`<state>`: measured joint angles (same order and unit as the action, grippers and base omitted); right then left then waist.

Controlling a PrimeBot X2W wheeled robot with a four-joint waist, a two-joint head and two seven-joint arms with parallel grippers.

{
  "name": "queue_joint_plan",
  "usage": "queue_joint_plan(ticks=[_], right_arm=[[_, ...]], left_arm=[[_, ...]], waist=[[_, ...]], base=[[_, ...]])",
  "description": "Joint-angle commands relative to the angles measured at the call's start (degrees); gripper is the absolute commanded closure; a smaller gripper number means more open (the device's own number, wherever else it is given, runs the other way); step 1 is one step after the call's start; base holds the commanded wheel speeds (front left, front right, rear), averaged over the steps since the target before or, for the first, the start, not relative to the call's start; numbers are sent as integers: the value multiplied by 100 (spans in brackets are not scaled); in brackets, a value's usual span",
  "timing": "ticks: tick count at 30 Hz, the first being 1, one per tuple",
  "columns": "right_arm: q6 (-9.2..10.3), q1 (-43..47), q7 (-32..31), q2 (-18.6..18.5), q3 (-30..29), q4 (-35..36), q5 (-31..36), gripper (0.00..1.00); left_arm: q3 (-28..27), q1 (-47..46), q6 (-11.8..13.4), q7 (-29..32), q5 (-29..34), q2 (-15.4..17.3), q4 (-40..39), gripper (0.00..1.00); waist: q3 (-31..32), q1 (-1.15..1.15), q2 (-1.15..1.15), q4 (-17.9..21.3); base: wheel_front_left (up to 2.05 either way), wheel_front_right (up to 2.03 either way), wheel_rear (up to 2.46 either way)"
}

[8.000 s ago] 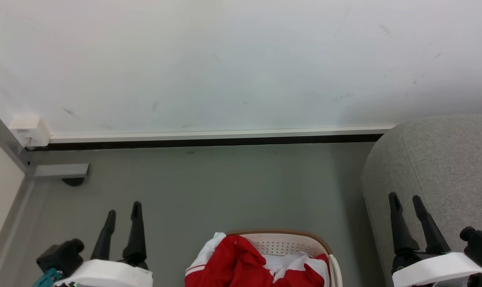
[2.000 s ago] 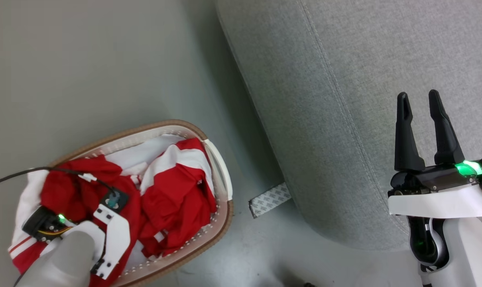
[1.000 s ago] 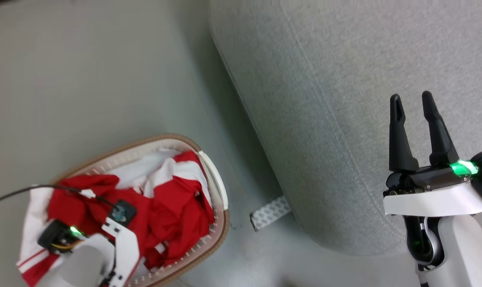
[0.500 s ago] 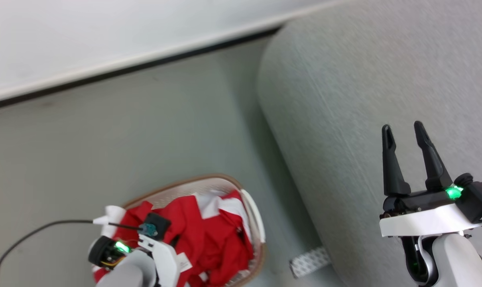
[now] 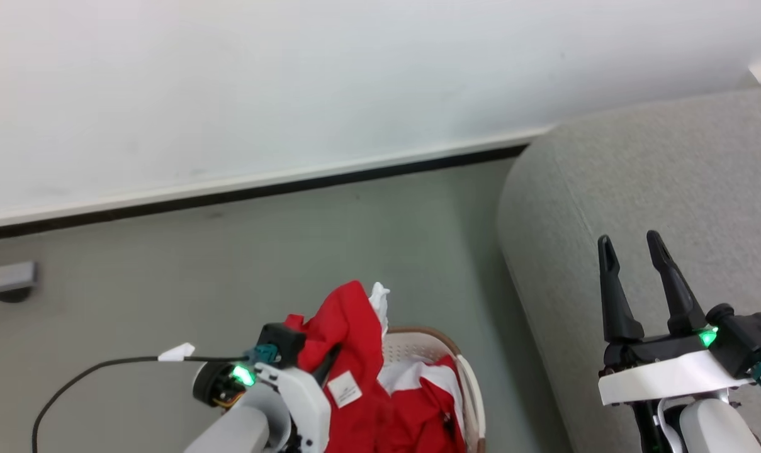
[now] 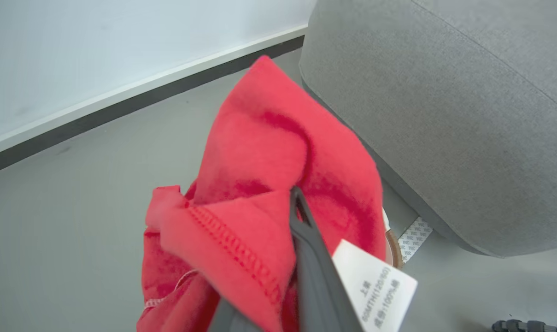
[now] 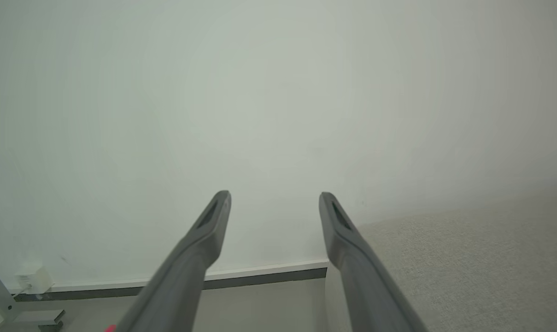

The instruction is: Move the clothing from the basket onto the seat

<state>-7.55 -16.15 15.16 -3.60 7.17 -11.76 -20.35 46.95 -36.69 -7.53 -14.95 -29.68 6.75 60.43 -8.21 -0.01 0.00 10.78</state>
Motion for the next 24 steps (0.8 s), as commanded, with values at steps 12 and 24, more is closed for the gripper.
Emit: queue_joint_plan(ticks=[12, 24], right_arm=[[12, 368, -4, -65, 178, -84, -61, 0], [12, 442, -4, -45, 513, -108, -137, 0]], left_arm=[[-746, 49, 190, -26, 140, 188, -2054, 100], [-1186, 94, 463, 35, 2, 455, -3675, 100]], waist=[[573, 1, 0, -624], [735, 1, 0, -812]], base=[[0, 0, 0], [0, 0, 0]])
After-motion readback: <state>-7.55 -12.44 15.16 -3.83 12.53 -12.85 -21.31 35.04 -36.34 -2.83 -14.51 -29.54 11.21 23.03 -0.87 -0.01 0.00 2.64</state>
